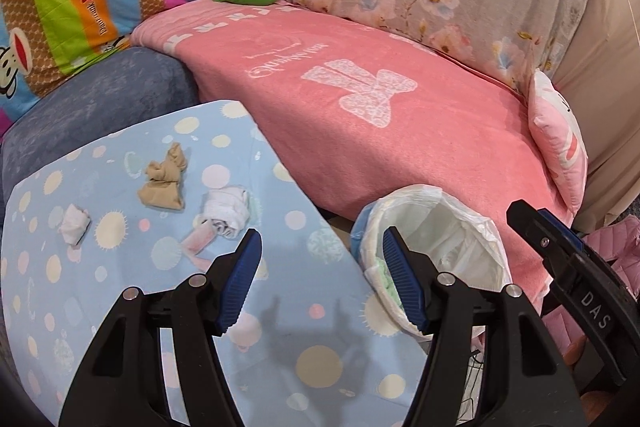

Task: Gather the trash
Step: 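Move both open tools back over the remaining items, then grasp the white sock with the left tool while the right tool grasps the pink strip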

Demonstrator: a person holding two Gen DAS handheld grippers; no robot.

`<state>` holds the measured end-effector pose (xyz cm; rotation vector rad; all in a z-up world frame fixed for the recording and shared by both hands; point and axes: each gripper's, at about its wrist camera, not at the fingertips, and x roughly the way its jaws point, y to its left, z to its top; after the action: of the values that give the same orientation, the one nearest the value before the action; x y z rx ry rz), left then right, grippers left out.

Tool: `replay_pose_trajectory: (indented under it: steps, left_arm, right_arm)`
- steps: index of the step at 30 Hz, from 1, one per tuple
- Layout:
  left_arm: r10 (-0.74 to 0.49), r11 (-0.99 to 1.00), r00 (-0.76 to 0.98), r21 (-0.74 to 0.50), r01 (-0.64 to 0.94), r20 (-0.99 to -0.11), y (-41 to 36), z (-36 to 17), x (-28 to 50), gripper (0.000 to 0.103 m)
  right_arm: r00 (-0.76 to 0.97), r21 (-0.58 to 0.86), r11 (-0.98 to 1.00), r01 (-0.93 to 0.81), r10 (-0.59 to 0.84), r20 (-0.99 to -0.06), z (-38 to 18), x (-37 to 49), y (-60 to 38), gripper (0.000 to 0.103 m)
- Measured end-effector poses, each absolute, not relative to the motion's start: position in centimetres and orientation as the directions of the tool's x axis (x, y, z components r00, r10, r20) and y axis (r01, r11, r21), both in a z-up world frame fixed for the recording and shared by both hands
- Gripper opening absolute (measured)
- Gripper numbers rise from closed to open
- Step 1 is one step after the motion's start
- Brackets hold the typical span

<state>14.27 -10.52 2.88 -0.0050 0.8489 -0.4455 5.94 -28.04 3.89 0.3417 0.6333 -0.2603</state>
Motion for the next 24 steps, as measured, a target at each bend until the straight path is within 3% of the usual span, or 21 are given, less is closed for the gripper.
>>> replay_pose_trajectory:
  steps: [12,15,24]
  left_arm:
    - [-0.308,0.948,0.593,-0.184,0.262,-0.744,-3.9,0.9,15.8,0.060]
    - [-0.273,0.961,0.601,-0.186,0.204,-0.751,-1.4,0.1,16.4,0.070]
    - [-0.157,0.986,0.610,-0.154,0.058,-0.777,6.2,-2.6,18.2,0.073]
  right_arm:
    - [0.749,0.201,0.947,0.250,-0.058,-0.660,1.8,8.3,-21.7,0.055]
    - [0.736,0.196,0.955,0.224,-0.034,-0.676,1.0,9.2,-19.7,0.055]
    - [0.679,0.187,0.971,0.152,0.035,-0.734,-2.7,12.4,-14.2,0.055]
